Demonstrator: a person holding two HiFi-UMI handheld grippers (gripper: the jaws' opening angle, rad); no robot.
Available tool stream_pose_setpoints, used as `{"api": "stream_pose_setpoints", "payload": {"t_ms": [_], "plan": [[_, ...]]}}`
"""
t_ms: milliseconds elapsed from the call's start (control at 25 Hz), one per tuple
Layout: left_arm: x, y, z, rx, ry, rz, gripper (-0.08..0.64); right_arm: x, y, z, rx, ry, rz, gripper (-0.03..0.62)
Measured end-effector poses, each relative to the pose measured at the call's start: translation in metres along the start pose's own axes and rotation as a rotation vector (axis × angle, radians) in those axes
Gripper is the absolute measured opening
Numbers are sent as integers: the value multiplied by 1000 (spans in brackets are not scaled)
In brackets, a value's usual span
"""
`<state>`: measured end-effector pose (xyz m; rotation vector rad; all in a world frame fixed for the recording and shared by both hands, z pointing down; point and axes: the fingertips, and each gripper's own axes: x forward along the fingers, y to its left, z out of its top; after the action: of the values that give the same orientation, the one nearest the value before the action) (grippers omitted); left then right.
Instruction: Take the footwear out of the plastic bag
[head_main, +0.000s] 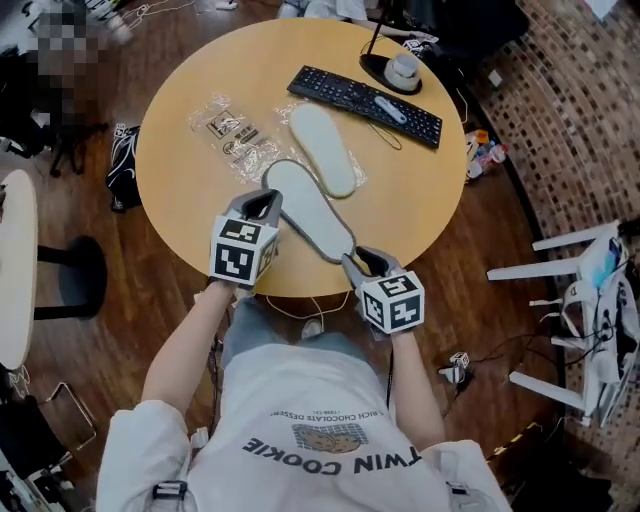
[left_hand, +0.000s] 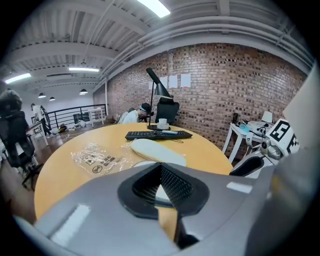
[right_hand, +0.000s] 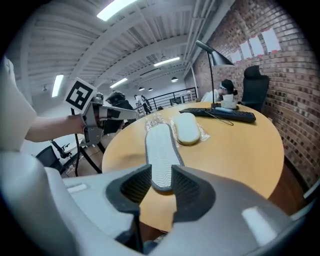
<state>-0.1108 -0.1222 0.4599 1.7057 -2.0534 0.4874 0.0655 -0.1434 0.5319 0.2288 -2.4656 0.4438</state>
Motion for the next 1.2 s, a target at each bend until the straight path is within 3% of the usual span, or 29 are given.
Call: {"api": "stream_pose_setpoints", "payload": {"t_ms": [160, 280, 560, 760, 920, 1200], "plan": [[-42, -27, 0, -49, -22, 39, 5, -18, 27, 16, -50, -40, 50, 112], [-68, -40, 2, -31, -33, 57, 5, -27, 49, 23, -58, -46, 74, 112], [-120, -80, -23, -71, -57, 46, 5, -57, 102, 17, -98, -51, 124, 107], [-170, -111, -60, -125, -72, 35, 5, -86, 144, -4, -117, -85, 116, 100], [-214, -149, -88, -116, -84, 30, 5, -127, 182, -17, -82, -185, 89, 78], [-277, -246, -127, -144, -132, -18, 5, -208, 224, -89, -82, -211, 17, 54]]}}
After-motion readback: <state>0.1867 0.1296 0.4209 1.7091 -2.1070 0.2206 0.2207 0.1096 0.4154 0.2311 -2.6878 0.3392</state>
